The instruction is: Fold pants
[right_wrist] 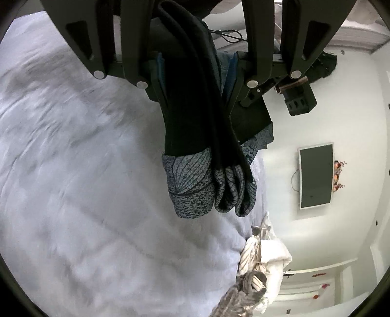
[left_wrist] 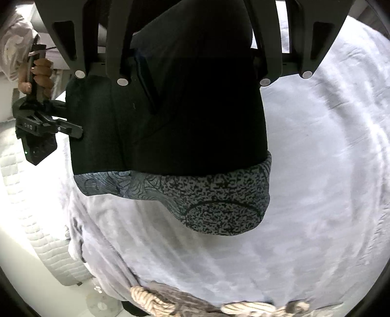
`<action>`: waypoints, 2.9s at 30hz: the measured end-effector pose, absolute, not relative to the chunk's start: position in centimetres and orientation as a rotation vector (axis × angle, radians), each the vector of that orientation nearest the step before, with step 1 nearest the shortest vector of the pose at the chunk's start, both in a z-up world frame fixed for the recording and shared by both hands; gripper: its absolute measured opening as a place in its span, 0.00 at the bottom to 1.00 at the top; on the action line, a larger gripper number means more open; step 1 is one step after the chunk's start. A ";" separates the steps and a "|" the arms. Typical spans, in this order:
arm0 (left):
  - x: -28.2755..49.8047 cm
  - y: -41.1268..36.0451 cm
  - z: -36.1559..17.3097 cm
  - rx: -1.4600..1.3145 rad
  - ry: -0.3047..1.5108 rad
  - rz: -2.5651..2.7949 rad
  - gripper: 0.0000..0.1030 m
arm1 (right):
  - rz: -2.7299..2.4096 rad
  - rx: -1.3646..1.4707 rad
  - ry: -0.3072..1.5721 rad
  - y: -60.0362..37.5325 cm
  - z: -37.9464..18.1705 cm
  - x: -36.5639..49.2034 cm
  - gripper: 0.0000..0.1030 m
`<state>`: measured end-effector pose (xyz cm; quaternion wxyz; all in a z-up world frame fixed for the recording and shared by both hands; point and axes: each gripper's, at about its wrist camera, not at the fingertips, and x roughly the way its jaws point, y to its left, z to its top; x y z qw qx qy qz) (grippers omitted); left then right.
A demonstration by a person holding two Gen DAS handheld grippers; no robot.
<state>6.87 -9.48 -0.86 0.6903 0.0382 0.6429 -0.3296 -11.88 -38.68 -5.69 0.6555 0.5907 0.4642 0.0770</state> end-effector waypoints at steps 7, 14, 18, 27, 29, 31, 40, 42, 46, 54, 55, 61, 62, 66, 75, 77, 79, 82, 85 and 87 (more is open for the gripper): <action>7.6 -6.5 -3.3 0.101 1.473 -0.704 0.58 | 0.133 1.304 1.110 -35.1 -7.0 -10.6 0.41; 8.5 -6.2 -7.2 0.131 1.489 -0.683 0.66 | 0.029 1.176 1.196 -34.1 -8.9 -9.0 0.42; 9.5 -6.0 -8.4 0.127 1.496 -0.657 0.84 | -0.028 1.123 1.236 -34.1 -10.1 -8.6 0.52; 8.7 -3.0 -6.8 0.129 1.463 -0.527 0.85 | -0.140 0.810 1.361 -32.7 -7.1 -9.2 0.68; 8.0 -3.0 -6.4 0.160 1.452 -0.508 0.85 | -0.157 0.778 1.369 -32.6 -6.4 -9.5 0.70; 7.3 -2.8 -5.7 0.197 1.435 -0.491 0.85 | -0.170 0.760 1.372 -32.5 -5.8 -9.9 0.70; 4.8 -1.6 -3.0 0.268 1.388 -0.427 0.85 | -0.215 0.739 1.349 -31.2 -4.1 -10.7 0.77; 4.1 -2.1 -2.4 0.288 1.375 -0.426 0.85 | -0.224 0.730 1.340 -30.8 -3.6 -10.7 0.78; 2.8 -3.5 -1.6 0.339 1.357 -0.445 0.85 | -0.258 0.698 1.331 -30.0 -2.7 -10.5 0.79; 1.9 -5.3 0.3 0.366 1.334 -0.458 0.85 | -0.258 0.626 1.304 -28.0 0.1 -10.1 0.82; 1.9 -5.5 0.5 0.368 1.329 -0.455 0.85 | -0.258 0.616 1.302 -27.9 0.5 -10.1 0.82; 1.8 -6.1 1.2 0.342 1.320 -0.436 0.85 | -0.265 0.568 1.271 -27.1 2.2 -9.1 1.00; 1.8 -6.1 1.2 0.341 1.321 -0.434 0.85 | -0.263 0.565 1.270 -27.1 2.4 -8.9 1.00; 1.8 -6.2 1.3 0.354 1.320 -0.424 1.00 | -0.276 0.539 1.271 -27.0 2.9 -8.7 1.00; 1.3 -6.8 1.8 0.365 1.321 -0.393 1.00 | -0.290 0.503 1.308 -26.6 3.4 -7.9 1.00; 1.2 -6.9 1.7 0.371 1.321 -0.381 1.00 | -0.288 0.490 1.320 -26.5 3.4 -7.7 1.00; 1.1 -7.0 1.6 0.378 1.320 -0.371 1.00 | -0.292 0.470 1.327 -26.4 3.4 -7.7 1.00; 1.1 -7.1 1.5 0.386 1.319 -0.362 1.00 | -0.298 0.452 1.332 -26.1 3.4 -7.8 1.00; 1.0 -7.1 1.6 0.384 1.318 -0.360 1.00 | -0.304 0.448 1.335 -26.0 3.4 -7.8 1.00; 1.1 -7.0 1.6 0.384 1.316 -0.359 1.00 | -0.308 0.445 1.337 -26.0 3.4 -7.8 1.00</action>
